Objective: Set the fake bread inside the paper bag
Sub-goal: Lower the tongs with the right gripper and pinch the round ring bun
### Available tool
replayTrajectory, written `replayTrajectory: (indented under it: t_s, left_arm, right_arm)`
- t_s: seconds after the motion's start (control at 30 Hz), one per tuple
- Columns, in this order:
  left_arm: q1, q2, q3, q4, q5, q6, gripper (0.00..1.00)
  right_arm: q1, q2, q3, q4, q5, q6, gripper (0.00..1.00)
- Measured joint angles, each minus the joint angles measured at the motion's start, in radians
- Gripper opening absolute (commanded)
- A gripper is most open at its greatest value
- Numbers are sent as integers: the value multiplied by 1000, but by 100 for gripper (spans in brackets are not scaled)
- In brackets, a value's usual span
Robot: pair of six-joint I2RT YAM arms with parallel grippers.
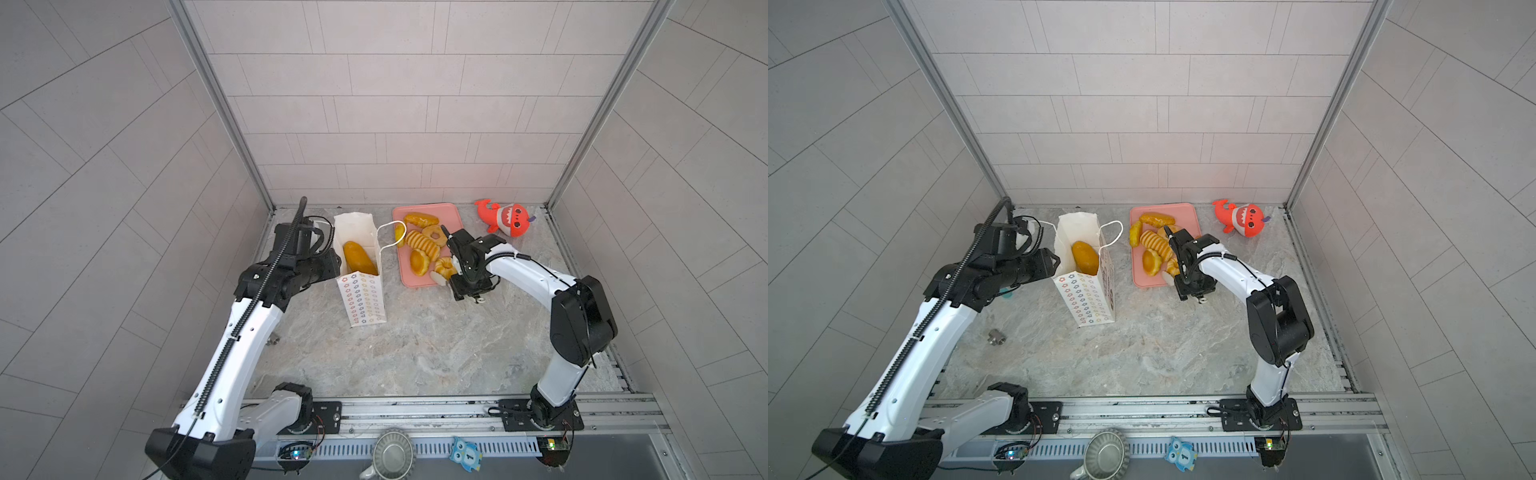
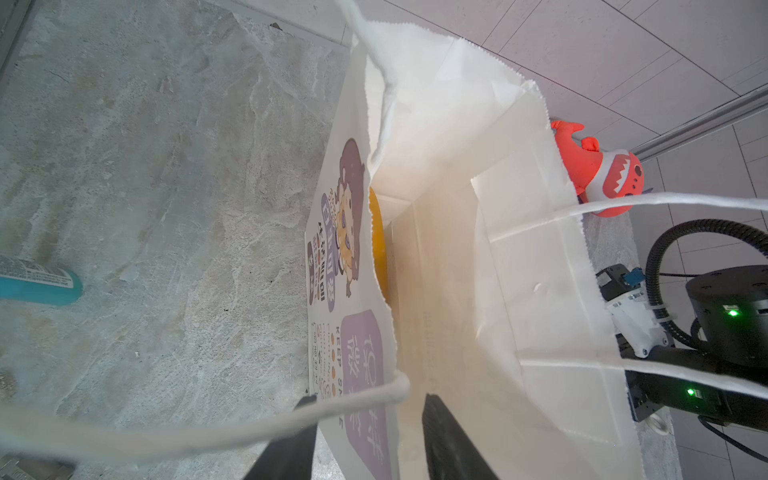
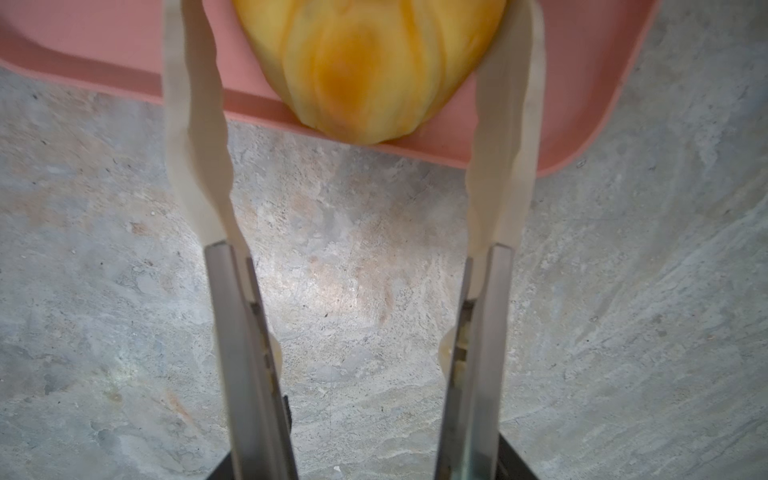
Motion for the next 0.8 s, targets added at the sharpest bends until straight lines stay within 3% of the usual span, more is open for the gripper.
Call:
replayTrajectory:
  t_s: [0.8]
  left_arm:
    - [0, -5, 0, -1, -6, 0, 49]
  right_arm:
    - [0, -53, 0, -8, 26, -2, 51]
